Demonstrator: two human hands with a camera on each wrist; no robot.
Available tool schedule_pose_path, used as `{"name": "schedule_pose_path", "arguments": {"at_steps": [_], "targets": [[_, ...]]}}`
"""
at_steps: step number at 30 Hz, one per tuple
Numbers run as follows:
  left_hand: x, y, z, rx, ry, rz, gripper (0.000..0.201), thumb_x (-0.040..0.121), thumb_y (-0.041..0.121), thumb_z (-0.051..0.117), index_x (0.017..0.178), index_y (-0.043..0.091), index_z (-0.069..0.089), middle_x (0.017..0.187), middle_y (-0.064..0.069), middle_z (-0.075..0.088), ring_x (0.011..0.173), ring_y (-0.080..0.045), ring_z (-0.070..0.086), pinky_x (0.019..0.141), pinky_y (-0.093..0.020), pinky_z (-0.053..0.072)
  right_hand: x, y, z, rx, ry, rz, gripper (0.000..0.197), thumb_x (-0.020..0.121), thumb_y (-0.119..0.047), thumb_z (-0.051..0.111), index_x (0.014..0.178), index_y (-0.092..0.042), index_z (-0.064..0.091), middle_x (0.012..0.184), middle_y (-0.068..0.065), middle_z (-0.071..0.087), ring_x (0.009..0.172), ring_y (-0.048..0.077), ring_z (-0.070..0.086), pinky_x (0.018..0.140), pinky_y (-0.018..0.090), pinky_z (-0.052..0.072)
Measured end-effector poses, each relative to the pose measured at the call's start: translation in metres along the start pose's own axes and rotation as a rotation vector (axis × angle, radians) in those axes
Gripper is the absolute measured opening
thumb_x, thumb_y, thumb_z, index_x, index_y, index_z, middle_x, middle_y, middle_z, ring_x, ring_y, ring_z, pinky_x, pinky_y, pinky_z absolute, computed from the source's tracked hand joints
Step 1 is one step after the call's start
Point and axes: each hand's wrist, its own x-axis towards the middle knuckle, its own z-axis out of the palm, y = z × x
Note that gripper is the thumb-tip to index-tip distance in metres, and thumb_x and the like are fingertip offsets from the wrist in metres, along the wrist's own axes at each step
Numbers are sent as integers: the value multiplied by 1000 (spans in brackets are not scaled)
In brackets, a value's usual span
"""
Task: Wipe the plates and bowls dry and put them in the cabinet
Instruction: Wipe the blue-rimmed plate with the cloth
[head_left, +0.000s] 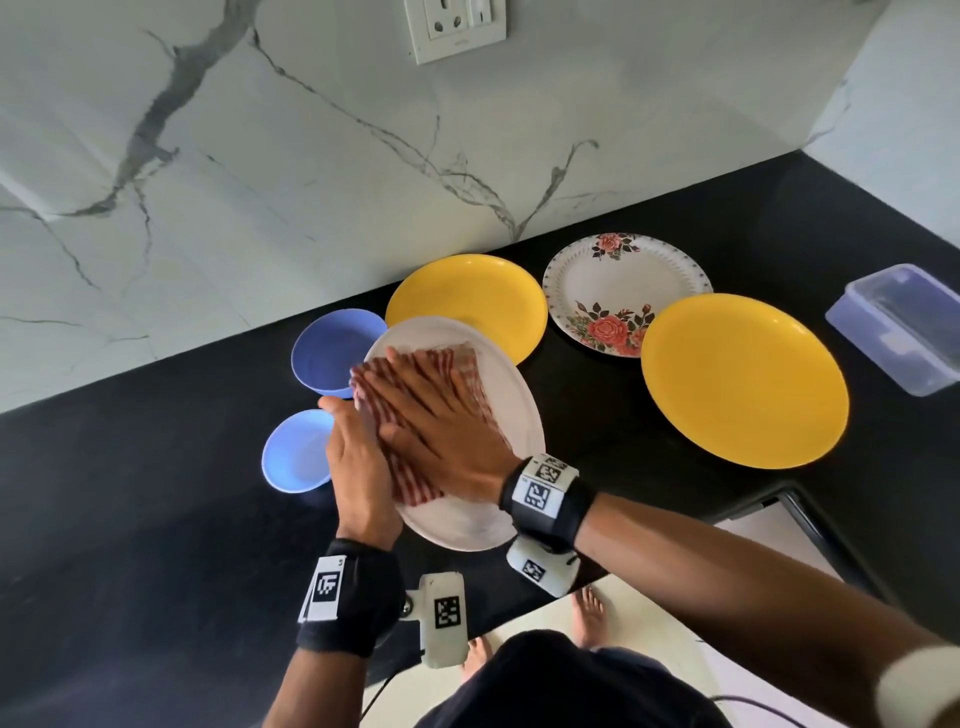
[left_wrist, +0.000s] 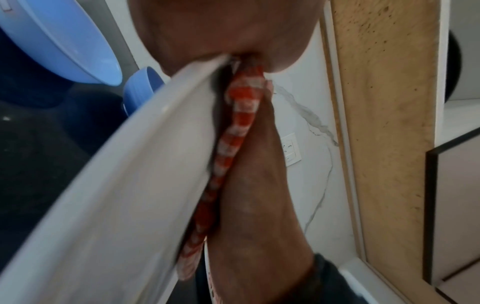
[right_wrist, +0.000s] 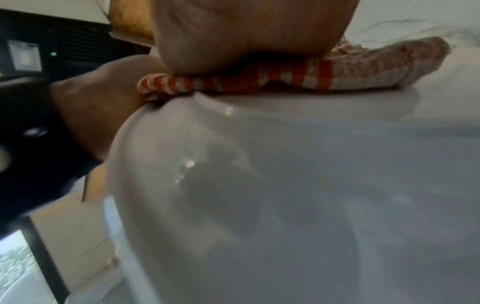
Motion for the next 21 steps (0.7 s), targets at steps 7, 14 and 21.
{"name": "schedule_pose_path", "arguments": {"at_steps": [7, 14, 21], "targets": [[-8, -1, 0, -18, 34, 91, 46, 113, 45, 34, 83, 15, 53, 72, 6, 54, 73, -17, 48, 67, -30, 44, 26, 63, -4, -10, 118, 287, 66, 104, -62, 4, 161, -31, 17, 165, -8, 28, 153, 12, 20, 122, 50, 17], [-11, -11, -2, -27, 58, 87, 44, 113, 42, 37, 77, 18, 46, 69, 6, 45, 68, -15, 42, 62, -28, 39, -34, 91, 8, 238, -29, 620, 82, 93, -78, 8, 161, -35, -9, 170, -7, -6, 156, 12, -5, 125, 54, -3], [-6, -13, -6, -86, 52, 1, 45, 112, 46, 37, 79, 21, 56, 71, 9, 58, 72, -15, 55, 71, -31, 47, -84, 57, 3, 265, -247, 613, 83, 94, -71, 18, 155, -33, -23, 163, -7, -32, 148, 16, -34, 122, 49, -20]]}}
